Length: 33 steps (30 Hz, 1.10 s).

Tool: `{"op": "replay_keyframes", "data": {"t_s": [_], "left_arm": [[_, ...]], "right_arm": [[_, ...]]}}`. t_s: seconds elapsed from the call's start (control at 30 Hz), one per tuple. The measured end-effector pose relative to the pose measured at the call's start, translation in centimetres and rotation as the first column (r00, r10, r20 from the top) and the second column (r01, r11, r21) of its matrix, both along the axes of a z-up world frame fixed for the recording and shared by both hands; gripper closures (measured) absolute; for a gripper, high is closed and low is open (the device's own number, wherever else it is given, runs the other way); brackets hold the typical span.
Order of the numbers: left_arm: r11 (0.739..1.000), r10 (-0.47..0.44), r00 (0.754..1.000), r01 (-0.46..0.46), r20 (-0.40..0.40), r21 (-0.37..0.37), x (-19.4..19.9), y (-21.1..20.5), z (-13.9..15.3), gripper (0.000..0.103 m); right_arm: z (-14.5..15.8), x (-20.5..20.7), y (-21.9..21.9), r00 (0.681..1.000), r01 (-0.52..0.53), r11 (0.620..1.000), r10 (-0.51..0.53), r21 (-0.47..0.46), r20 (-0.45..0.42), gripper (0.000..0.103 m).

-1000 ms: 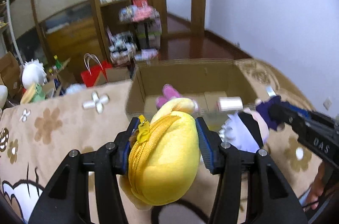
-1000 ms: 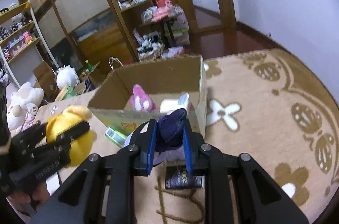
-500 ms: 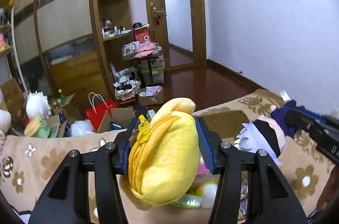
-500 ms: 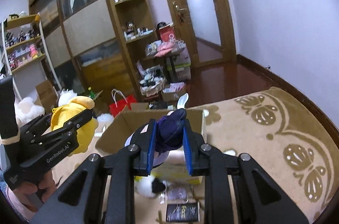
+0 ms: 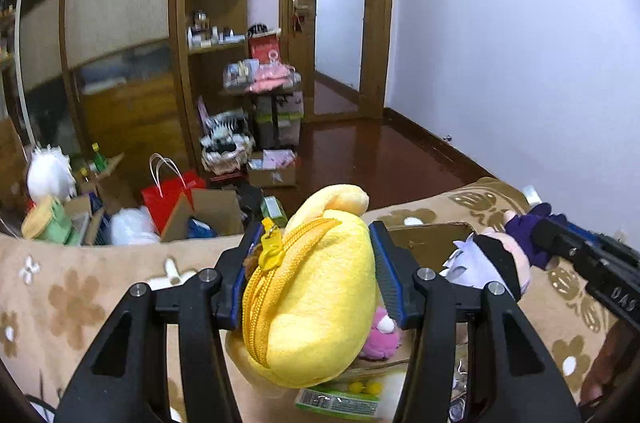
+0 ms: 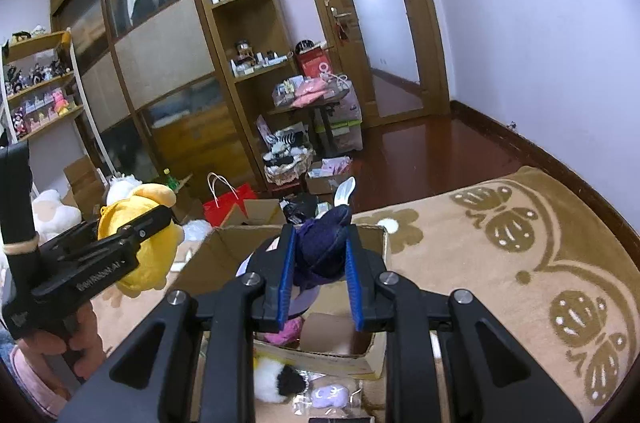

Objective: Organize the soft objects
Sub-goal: 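Lift both toys over the box and open both tools to drop them, then withdraw both tools and approach the black tissue pack and plastic bag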

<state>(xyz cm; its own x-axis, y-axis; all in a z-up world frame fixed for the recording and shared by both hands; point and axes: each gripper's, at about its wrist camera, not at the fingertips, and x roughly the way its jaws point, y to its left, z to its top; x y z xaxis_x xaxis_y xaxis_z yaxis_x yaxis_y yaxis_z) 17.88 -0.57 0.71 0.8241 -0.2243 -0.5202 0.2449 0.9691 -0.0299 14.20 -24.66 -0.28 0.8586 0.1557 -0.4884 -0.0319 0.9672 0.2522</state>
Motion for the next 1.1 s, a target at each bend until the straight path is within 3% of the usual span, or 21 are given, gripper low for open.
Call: {"op": "replay_keyframes", "data": {"t_s": [0.43,0.53,0.8,0.93,1.1], "left_arm": [[1.000,-0.015,0.988,0.017,-0.155,0.014,1.9,0.2,-3.9,0.050],[1.000,-0.012,0.989,0.016,-0.148,0.027,1.6,0.0,-4.1,0.048],[0.999,-0.010,0.984,0.016,-0.179,0.032,1.6,-0.2,-4.8,0.029],[1.000,-0.018,0.981,0.022,-0.195,0.022,1.4,-0.2,-5.1,0.024],[0.998,-0.016,0.981,0.027,-0.191,0.055,0.8,-0.6,-5.2,0.022]], "right_arm": [[-3.1,2.6,2.0,0.996,-0.075,0.996,0.072,-0.048,-0.060,0.078],[-3.2,2.5,2.8,0.994,-0.089,0.993,0.083,-0.079,-0.073,0.078],[-4.5,2.9,2.6,0.987,-0.084,0.994,0.073,-0.072,-0.144,0.075],[-4.8,2.8,1.9,0.984,-0.075,0.996,0.067,-0.047,-0.164,0.074],[-4.9,2.8,1.5,0.983,-0.076,0.997,0.070,-0.030,-0.172,0.060]]}}
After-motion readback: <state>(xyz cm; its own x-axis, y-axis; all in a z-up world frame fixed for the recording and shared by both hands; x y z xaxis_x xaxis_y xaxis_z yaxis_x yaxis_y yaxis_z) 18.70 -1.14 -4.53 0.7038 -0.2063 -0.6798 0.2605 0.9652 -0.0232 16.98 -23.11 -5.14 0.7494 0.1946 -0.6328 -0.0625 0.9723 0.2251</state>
